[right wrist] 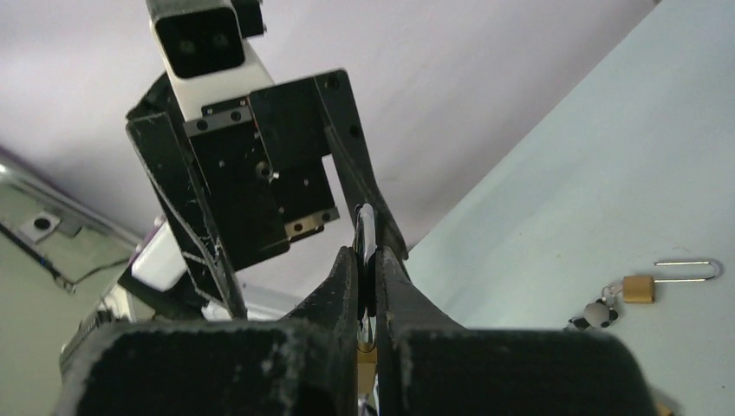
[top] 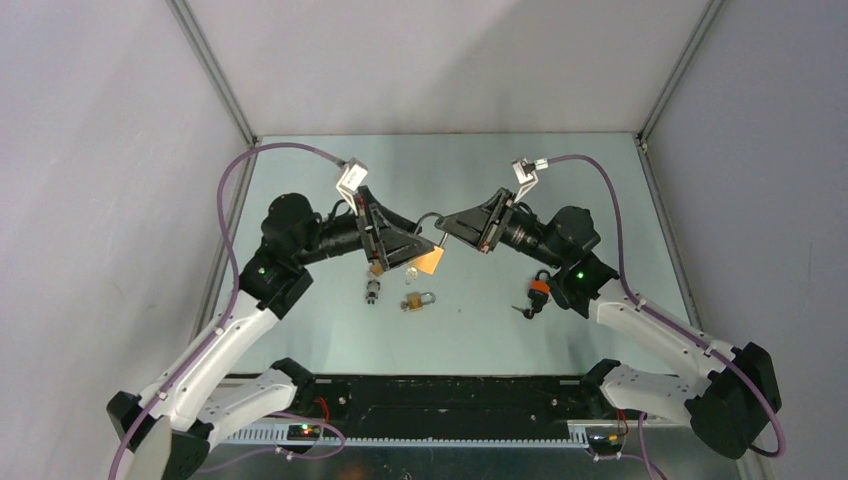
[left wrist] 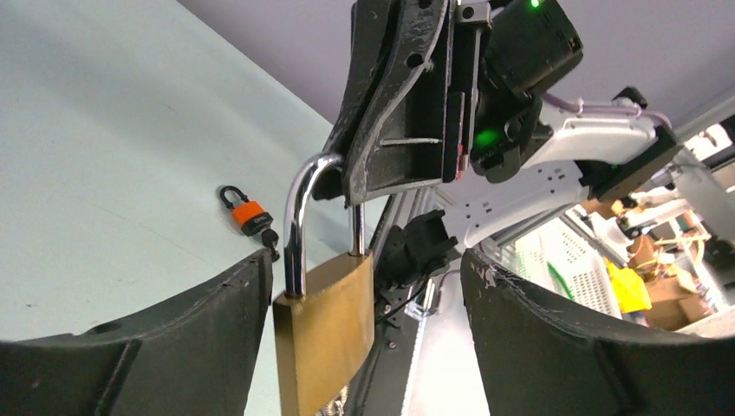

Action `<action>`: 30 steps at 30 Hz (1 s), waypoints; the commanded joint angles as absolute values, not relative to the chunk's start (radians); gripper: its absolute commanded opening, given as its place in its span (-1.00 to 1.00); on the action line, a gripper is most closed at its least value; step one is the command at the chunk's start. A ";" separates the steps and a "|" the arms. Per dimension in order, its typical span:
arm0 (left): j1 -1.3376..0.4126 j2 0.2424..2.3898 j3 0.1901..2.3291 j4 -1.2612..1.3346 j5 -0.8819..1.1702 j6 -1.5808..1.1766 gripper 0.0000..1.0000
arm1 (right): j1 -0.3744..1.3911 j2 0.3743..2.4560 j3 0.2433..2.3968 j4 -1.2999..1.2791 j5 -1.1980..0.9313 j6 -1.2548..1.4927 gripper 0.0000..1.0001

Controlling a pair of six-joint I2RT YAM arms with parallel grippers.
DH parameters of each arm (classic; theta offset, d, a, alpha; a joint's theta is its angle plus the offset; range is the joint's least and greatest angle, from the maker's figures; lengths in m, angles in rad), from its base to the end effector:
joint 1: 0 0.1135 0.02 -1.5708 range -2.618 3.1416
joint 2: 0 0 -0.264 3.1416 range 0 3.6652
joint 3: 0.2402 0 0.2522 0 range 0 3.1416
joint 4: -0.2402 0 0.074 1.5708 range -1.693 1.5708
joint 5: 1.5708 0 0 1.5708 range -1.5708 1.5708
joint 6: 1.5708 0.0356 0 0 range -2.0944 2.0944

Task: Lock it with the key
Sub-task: Place the lock at the center of the board.

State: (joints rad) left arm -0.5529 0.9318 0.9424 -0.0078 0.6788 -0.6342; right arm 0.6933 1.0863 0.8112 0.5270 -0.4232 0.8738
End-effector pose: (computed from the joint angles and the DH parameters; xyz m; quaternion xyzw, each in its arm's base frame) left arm 0.1658 -0.1286 0.3883 0.2085 0.6749 -0.5683 0.4220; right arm 0.1846 0.1724 0.3649 -0.1113 0.6115 0.6365 0.4566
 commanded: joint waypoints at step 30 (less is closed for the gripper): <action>-0.565 0.970 0.912 -0.074 0.934 -0.509 -0.52 | 0.691 1.083 0.896 0.703 -0.598 0.829 -1.00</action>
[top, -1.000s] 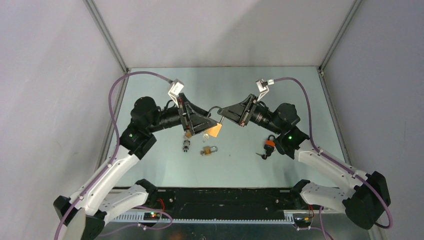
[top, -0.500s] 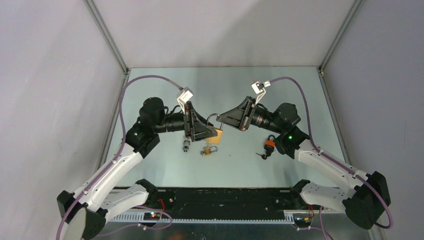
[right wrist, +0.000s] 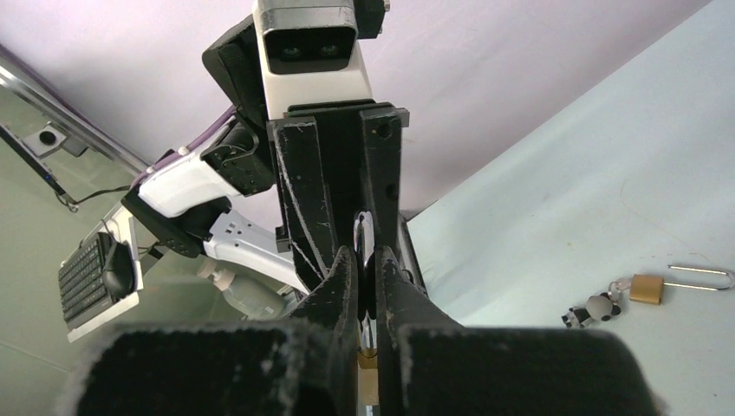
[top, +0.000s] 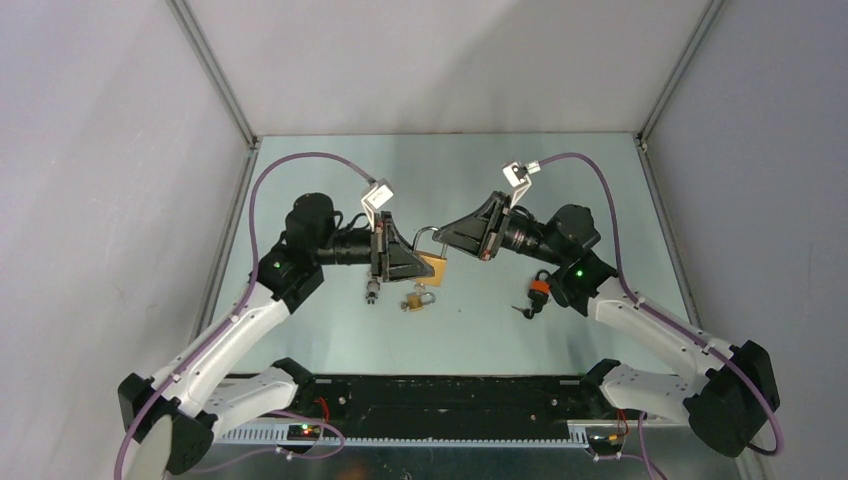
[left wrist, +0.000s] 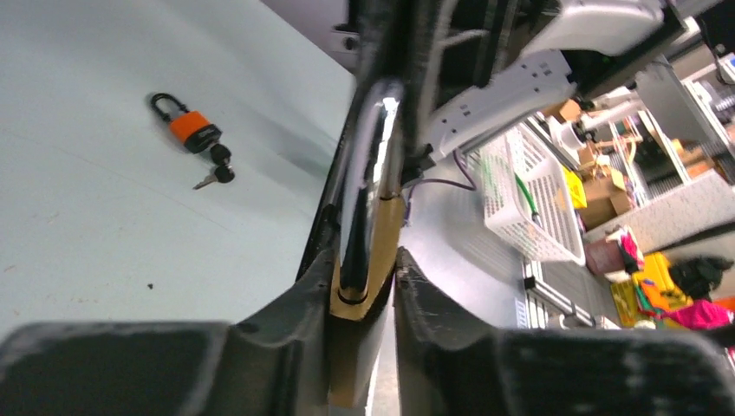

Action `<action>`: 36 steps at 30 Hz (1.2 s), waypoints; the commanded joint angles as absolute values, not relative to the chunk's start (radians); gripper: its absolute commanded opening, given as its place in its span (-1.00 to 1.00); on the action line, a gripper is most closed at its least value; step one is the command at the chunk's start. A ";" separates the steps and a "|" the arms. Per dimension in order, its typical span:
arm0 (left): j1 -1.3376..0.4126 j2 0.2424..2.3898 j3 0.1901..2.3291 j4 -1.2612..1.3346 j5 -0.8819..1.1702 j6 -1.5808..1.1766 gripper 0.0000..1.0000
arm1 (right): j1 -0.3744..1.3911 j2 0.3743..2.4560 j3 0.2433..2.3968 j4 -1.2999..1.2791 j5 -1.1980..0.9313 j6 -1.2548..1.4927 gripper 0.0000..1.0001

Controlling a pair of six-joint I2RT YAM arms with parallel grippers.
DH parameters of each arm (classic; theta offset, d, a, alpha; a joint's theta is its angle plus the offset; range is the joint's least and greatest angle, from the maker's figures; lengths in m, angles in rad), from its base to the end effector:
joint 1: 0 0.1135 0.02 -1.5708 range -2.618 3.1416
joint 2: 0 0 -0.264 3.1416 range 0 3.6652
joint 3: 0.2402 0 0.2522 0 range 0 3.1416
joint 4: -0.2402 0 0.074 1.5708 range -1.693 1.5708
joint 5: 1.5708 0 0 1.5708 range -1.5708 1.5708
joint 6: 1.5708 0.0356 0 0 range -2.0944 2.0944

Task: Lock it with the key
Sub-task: Place the lock at the center of the board.

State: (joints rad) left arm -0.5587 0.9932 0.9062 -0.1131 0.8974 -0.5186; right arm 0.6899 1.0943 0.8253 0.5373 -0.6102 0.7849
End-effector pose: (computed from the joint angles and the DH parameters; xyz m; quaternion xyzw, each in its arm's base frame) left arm 0.1713 -0.1399 0.3540 0.2885 0.6919 -0.5808 0.3173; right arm 0.1802 0.1752 0.3682 -0.2112 0.5889 0.6448 0.4391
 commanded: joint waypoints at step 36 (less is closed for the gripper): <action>-0.584 0.721 0.865 0.341 0.595 -0.649 -1.00 | 0.976 1.197 0.756 0.965 -0.378 0.476 0.65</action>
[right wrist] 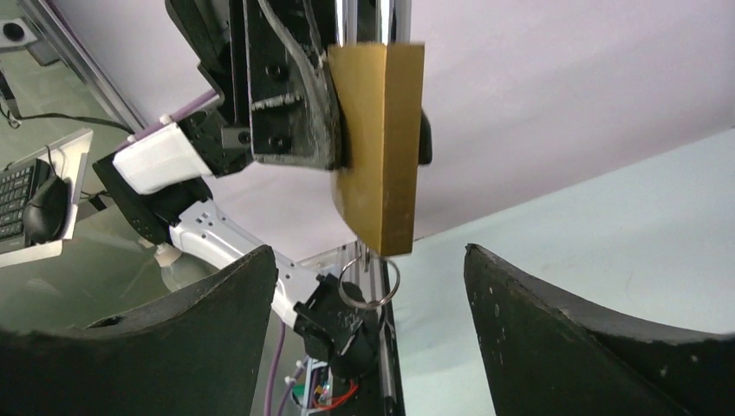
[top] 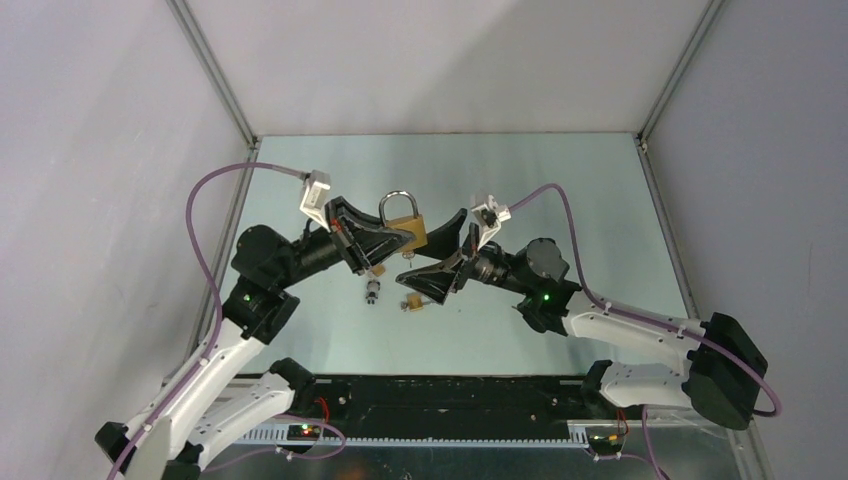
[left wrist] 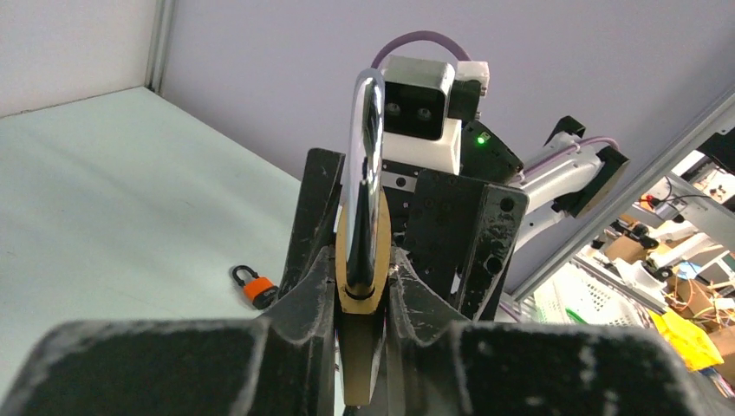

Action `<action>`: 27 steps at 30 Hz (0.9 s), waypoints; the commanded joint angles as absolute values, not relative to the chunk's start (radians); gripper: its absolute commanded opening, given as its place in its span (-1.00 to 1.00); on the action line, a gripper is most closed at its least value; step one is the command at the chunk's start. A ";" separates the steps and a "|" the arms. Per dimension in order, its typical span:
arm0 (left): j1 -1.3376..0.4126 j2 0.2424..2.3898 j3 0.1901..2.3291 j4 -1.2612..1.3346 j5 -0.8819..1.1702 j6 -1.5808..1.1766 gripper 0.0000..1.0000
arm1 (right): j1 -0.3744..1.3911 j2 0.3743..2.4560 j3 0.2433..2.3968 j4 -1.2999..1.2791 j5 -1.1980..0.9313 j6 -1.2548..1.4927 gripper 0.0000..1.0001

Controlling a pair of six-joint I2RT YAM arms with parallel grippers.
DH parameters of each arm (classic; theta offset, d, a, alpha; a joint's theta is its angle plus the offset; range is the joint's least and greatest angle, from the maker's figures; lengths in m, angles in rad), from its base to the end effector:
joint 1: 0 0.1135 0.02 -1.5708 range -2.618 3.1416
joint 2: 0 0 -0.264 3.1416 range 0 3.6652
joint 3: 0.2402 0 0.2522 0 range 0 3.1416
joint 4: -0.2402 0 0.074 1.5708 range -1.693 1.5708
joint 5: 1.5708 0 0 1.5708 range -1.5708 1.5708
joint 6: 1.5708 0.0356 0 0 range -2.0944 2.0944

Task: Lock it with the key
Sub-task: Place the lock at the center of the board.

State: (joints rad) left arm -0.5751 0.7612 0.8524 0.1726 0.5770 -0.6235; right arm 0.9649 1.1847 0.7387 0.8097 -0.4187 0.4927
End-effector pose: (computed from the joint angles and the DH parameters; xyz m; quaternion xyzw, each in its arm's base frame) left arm 0.1301 -0.1074 0.4047 0.2117 0.5881 -0.5722 0.5309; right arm 0.1402 0.2277 0.3444 -0.2962 0.4997 0.6243 0.5222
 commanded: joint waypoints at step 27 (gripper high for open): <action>-0.596 0.684 0.847 0.400 0.631 -0.652 -1.00 | 0.968 1.258 0.759 1.124 -0.455 0.582 -0.26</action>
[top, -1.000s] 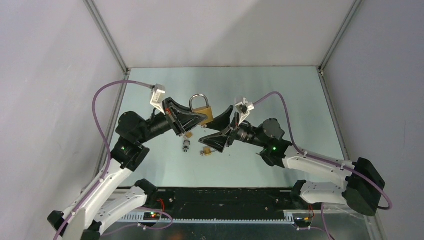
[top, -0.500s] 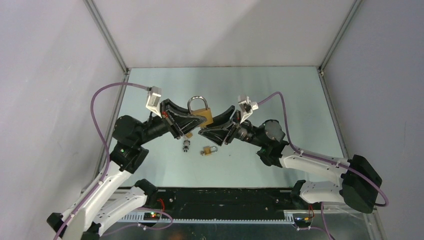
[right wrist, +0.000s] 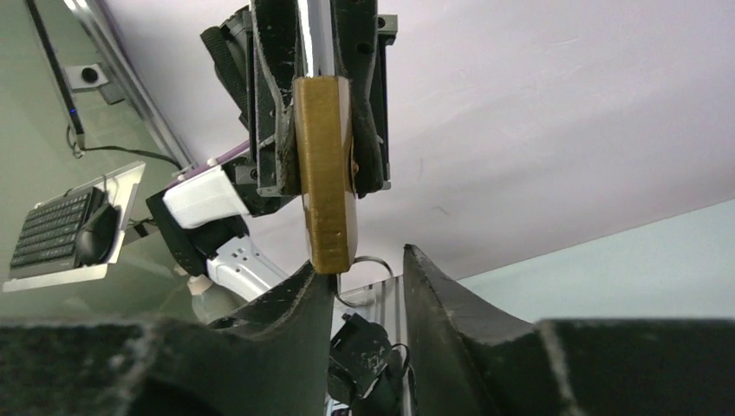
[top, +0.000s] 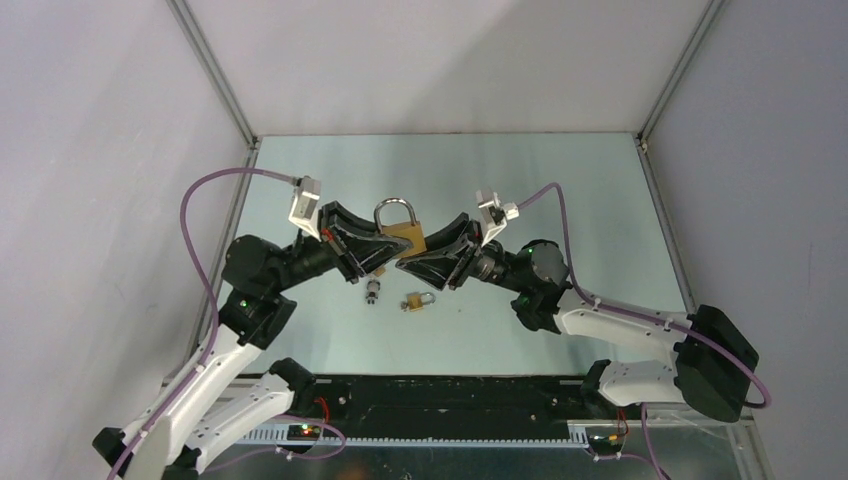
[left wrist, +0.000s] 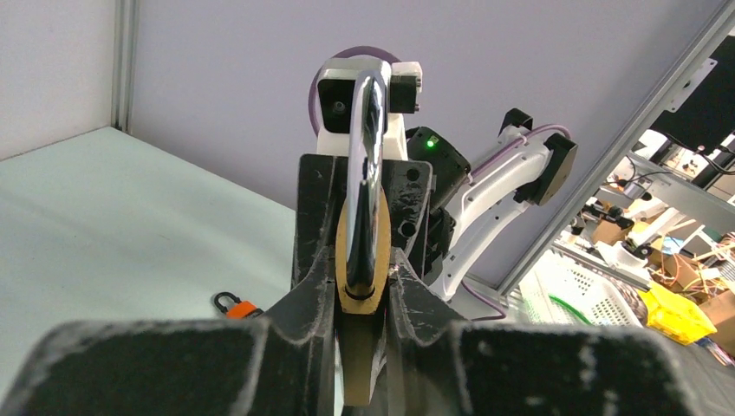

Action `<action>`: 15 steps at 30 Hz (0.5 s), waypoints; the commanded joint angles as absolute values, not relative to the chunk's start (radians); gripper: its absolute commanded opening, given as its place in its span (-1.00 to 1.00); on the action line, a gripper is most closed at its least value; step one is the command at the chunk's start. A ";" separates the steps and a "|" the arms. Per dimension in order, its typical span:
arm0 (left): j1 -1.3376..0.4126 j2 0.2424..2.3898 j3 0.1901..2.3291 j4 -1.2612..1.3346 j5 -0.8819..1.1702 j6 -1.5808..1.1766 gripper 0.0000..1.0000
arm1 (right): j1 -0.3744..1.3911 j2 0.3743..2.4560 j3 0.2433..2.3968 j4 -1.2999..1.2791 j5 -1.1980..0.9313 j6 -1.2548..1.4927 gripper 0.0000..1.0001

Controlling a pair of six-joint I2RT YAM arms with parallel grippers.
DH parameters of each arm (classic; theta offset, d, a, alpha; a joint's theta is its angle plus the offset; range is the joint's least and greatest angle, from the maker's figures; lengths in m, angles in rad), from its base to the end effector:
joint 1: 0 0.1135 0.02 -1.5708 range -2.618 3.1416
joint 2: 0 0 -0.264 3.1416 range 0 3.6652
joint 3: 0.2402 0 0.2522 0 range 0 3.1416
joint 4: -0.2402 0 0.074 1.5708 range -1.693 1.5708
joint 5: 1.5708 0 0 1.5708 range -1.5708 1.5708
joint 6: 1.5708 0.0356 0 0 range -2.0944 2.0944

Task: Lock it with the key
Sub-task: Place the lock at the center of the board.

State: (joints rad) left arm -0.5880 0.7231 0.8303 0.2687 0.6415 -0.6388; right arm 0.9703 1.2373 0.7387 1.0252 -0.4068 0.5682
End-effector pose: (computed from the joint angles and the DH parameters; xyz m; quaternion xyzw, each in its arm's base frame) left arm 0.1168 -0.1035 0.4117 0.2470 0.5403 -0.5967 0.5395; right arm 0.1407 0.2304 0.3521 -0.2691 0.4436 0.6629 0.5398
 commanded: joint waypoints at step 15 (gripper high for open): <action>-0.596 0.557 0.808 0.400 0.428 -0.604 -1.00 | 0.972 1.283 0.668 1.151 -0.511 0.580 -1.00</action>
State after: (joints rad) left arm -0.5987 0.6292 0.7868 0.2558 0.5617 -0.6312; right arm 0.9760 1.2842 0.7208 1.1263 -0.4793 0.6094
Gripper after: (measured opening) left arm 0.202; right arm 0.171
